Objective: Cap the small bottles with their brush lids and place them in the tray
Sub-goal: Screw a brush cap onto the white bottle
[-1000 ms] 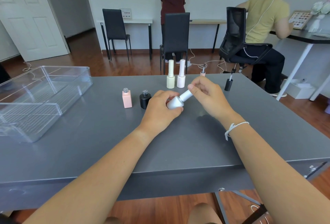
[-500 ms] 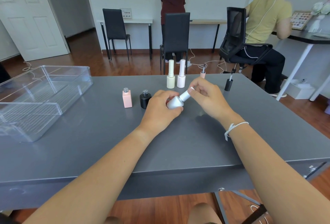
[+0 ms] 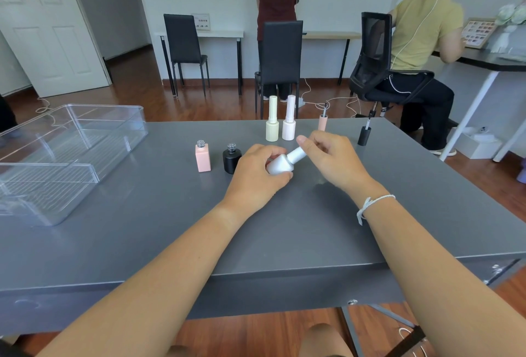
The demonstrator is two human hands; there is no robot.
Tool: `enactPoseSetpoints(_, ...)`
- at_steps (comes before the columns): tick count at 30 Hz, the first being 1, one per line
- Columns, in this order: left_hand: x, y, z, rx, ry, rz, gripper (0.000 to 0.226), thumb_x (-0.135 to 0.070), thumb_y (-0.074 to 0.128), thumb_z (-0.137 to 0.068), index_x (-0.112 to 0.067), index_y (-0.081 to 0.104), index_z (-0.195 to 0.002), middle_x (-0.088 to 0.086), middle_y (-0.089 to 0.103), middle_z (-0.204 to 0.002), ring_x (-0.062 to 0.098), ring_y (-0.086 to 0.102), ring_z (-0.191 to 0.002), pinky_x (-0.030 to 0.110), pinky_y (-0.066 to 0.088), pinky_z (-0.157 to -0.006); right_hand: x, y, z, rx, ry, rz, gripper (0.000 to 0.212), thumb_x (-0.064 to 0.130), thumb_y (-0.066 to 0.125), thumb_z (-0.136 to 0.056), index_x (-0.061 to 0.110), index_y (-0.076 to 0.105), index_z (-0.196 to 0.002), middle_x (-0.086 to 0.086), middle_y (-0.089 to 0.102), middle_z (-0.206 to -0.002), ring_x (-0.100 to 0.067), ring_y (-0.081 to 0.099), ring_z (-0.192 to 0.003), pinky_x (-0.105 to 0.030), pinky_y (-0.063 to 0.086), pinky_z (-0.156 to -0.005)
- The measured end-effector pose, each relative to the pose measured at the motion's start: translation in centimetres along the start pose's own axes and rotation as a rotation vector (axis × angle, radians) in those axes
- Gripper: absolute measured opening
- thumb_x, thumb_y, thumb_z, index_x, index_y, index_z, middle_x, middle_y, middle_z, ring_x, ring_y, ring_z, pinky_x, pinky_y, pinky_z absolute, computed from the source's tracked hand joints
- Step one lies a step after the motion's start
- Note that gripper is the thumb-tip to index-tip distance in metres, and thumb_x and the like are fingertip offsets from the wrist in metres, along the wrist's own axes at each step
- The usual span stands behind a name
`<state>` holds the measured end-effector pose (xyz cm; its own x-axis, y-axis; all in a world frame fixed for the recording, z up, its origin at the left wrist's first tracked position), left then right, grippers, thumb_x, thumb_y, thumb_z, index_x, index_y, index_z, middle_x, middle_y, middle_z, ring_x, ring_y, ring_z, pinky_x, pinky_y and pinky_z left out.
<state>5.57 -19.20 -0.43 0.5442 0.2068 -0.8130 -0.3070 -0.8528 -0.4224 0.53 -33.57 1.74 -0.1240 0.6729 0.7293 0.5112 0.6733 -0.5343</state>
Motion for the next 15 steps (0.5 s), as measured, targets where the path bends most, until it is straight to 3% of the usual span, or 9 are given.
enactPoseSetpoints(3,-0.01,-0.03,-0.05,-0.003,0.003,-0.009,0.033,-0.013,0.071,-0.074,-0.02,0.063,-0.105,-0.011,0.05,-0.093,0.005,0.055,-0.084,0.002,0.04,-0.07,-0.07,-0.19,0.04,-0.017,0.005,-0.03,0.041,0.045,0.051,-0.089,0.019,0.043,-0.058,0.006,0.032,-0.052,-0.012,0.029,-0.052,-0.028,0.026,-0.053)
enactPoseSetpoints(7,-0.02,-0.02,-0.04,-0.001,0.001,-0.016,0.032,-0.013,0.071,-0.074,-0.021,0.063,-0.104,-0.015,0.049,-0.09,0.006,0.055,-0.084,0.002,0.04,-0.07,0.17,0.06,0.11,0.037,-0.053,-0.063,0.018,0.026,0.055,-0.09,0.011,0.054,-0.079,-0.003,0.042,-0.061,-0.016,0.036,-0.059,-0.03,0.032,-0.06)
enactPoseSetpoints(12,-0.05,0.05,0.01,0.008,0.008,-0.017,0.033,-0.013,0.071,-0.073,-0.021,0.063,-0.104,-0.015,0.049,-0.09,0.007,0.056,-0.086,0.002,0.04,-0.071,-0.04,0.1,0.01,0.006,-0.012,-0.008,0.039,0.039,0.053,-0.09,0.013,0.046,-0.061,0.006,0.031,-0.051,-0.013,0.028,-0.052,-0.028,0.027,-0.054)
enactPoseSetpoints(15,-0.03,0.02,-0.04,0.003,0.003,-0.015,0.033,-0.014,0.071,-0.074,-0.021,0.063,-0.105,-0.011,0.051,-0.092,0.008,0.056,-0.085,0.001,0.04,-0.069,0.08,-0.11,0.16,0.018,-0.032,-0.064,0.031,0.039,0.053,-0.09,0.012,0.052,-0.074,-0.002,0.041,-0.061,-0.016,0.035,-0.059,-0.031,0.031,-0.059)
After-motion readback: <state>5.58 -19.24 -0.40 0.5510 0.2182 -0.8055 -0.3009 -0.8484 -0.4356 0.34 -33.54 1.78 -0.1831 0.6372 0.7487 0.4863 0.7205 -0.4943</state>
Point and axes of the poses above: each hand's wrist, its own z-axis away from the middle knuckle, its own y-axis out of the palm, x = y × z, the point moved 5 cm from there along -z, towards the middle knuckle
